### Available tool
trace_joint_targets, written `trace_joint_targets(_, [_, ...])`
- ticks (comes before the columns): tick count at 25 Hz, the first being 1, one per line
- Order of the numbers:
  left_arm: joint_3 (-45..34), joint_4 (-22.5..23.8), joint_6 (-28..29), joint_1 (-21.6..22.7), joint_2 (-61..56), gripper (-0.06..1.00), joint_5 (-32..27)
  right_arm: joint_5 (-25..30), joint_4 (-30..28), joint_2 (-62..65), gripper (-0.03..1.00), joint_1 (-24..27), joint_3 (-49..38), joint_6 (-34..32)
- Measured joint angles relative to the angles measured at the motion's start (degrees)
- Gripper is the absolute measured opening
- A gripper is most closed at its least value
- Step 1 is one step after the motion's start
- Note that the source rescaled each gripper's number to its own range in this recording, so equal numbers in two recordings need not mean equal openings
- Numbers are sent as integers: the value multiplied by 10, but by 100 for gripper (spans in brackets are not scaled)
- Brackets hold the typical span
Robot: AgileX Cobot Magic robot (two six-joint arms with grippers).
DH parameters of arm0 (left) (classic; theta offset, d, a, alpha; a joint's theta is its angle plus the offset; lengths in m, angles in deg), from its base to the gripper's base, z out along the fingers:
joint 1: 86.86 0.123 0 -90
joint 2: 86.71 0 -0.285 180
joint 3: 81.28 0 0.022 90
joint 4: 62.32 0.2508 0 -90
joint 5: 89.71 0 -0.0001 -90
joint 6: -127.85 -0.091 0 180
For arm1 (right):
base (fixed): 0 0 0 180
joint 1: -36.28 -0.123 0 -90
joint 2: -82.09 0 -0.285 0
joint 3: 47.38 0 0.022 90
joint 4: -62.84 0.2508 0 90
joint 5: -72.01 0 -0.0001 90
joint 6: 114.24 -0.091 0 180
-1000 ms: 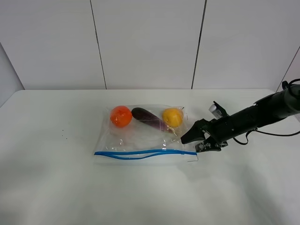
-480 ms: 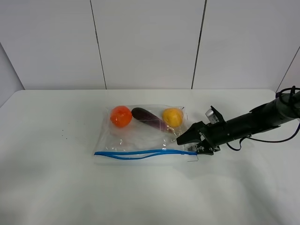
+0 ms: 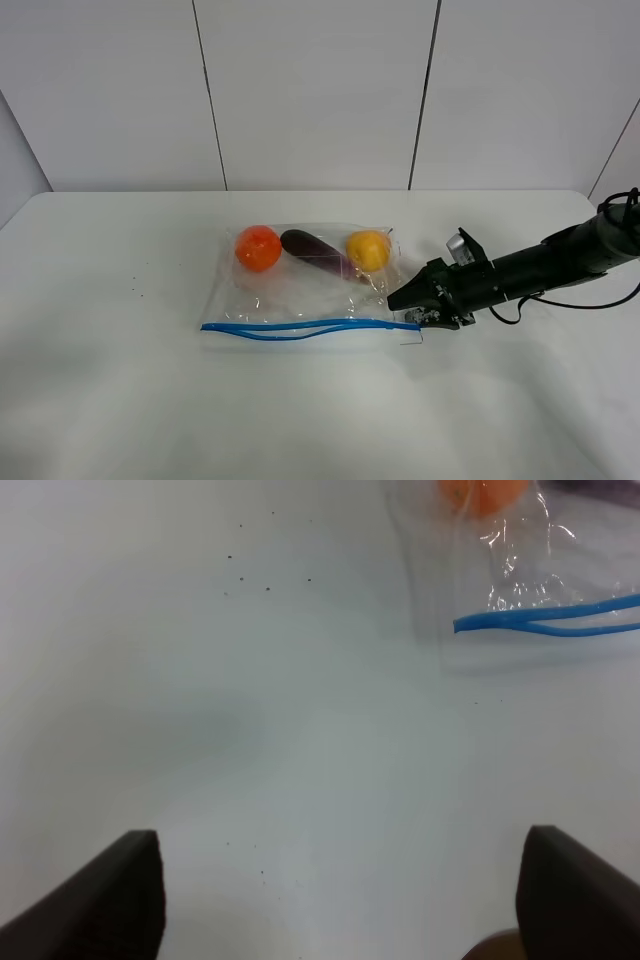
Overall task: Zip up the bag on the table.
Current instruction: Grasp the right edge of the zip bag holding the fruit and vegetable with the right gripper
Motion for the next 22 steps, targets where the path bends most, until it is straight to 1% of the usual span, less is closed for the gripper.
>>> trace_joint_targets(2, [0,0,0,0,0,100,0,0,2,0,73,11,0,0])
trace_joint_targets(5, [0,0,0,0,0,100,0,3,3,0,73,11,0,-1])
trace_joint_targets(12, [0,0,0,0,0,100,0,-7,5,0,73,-15,0,0])
trace_joint_targets(18, [0,0,0,0,0,100,0,-16,8,0,73,-21,0,11])
trace_joint_targets(19, [0,0,0,0,0,100,0,-16,9,0,70,-22,0,11])
trace_joint_targets(20, [0,0,0,0,0,100,0,-16,10,0,66,-22,0,11])
trace_joint_targets(22, [0,0,0,0,0,100,0,-18,12,0,50,-22,0,11])
